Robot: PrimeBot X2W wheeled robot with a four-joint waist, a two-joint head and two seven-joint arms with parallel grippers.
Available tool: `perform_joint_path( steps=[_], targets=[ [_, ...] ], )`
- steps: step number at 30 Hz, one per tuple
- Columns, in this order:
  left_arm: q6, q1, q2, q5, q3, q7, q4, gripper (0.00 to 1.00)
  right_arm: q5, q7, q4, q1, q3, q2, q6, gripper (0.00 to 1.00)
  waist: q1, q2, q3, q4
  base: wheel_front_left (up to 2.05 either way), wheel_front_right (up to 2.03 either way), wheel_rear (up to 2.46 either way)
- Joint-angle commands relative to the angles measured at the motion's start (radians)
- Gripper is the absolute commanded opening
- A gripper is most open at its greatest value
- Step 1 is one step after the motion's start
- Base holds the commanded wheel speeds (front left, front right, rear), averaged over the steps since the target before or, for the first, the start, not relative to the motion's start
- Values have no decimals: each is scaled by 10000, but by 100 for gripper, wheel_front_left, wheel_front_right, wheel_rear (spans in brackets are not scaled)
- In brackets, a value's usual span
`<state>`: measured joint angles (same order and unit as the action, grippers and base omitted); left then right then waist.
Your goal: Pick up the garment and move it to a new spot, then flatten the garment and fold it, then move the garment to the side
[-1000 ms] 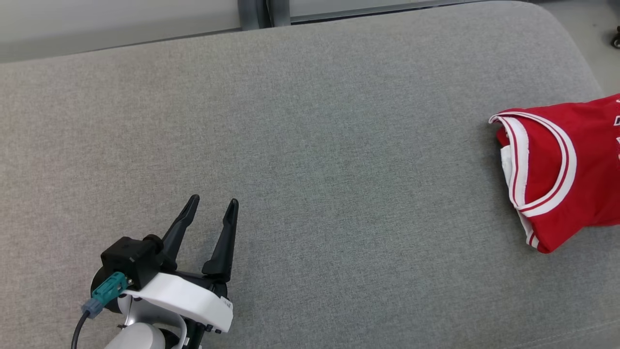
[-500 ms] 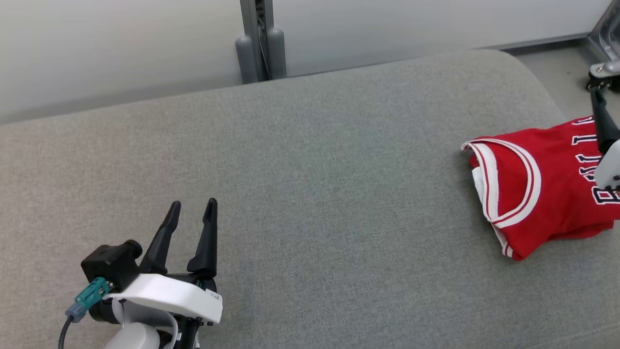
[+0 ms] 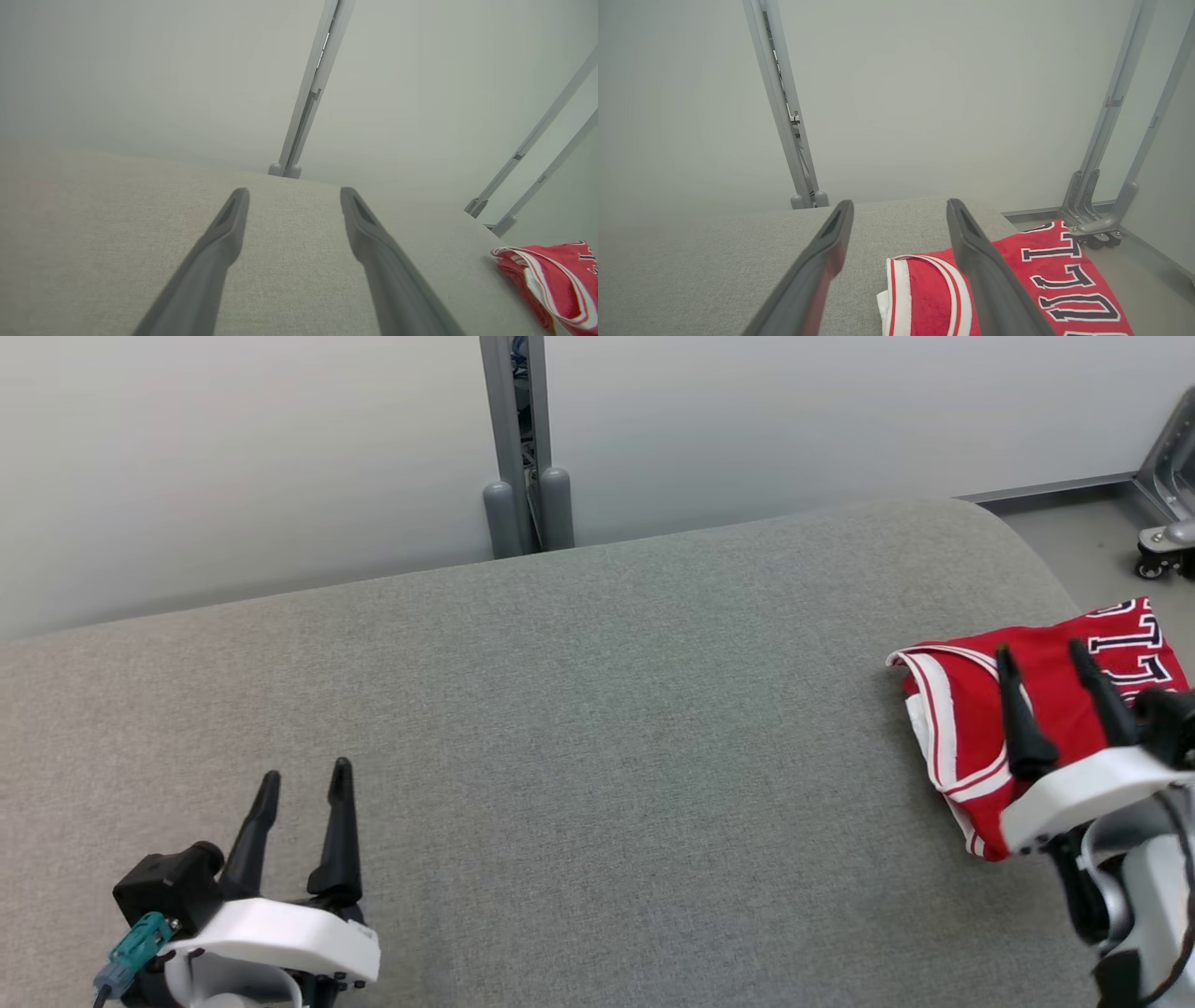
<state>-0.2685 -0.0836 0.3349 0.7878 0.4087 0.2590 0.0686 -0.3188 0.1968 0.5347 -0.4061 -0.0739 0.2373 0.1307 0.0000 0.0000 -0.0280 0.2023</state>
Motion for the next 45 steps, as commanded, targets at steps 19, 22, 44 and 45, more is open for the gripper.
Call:
perform_joint_path(
  steps=[19, 22, 44, 45],
  targets=[
    [-512, 1096, 101, -1233, -790, 71, 196, 100, 1241, -1209, -4238, 2916, 1326, -1849, -1, 100, 0, 0, 151, -1087, 0, 0, 0],
    [-498, 1243, 25, -1303, -846, 70, 186, 100, 1056, -1165, -4286, 3087, 1178, -1836, -1, 100, 0, 0, 204, -1254, 0, 0, 0],
    [-401, 1373, 142, -1785, -575, 1, 130, 100, 932, -972, -3870, 3479, 855, -1841, -1, 100, 0, 0, 479, -1482, 0, 0, 0],
    [-409, 1356, 156, -1806, -560, -12, 126, 100, 917, -985, -3871, 3486, 855, -1841, -1, 100, 0, 0, 484, -1478, 0, 0, 0]
  ],
)
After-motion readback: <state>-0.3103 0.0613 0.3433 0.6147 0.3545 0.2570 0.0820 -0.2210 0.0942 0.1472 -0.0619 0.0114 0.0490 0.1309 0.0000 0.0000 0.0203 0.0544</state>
